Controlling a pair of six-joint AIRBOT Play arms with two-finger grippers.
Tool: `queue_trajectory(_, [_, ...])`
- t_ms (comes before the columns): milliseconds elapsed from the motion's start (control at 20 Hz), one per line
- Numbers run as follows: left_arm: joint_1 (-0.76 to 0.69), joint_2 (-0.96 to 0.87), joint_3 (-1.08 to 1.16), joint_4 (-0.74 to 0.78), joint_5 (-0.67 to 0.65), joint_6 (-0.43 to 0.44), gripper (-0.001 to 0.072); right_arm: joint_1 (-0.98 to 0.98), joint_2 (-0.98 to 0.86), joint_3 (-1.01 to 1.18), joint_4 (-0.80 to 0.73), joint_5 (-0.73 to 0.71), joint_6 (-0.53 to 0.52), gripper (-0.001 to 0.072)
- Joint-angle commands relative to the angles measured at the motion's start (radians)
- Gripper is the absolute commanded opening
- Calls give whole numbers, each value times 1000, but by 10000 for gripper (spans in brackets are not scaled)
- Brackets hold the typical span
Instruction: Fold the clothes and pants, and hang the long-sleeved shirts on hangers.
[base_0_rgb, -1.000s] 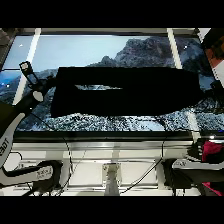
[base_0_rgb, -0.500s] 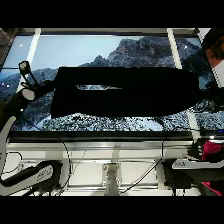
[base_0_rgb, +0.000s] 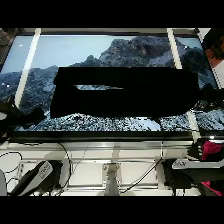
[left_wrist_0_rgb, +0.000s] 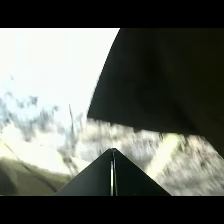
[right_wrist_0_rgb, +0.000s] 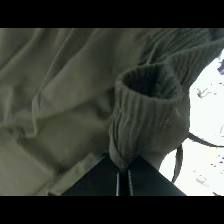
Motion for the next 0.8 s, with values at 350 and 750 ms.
queue_trajectory(350, [100,-158,-45,-196,-5,84,681,2,-25,2,67,65,-88,17])
queue_trajectory(750, [56,-296,-45,-406,139,85,551,2,-25,1,122,60,-91,18])
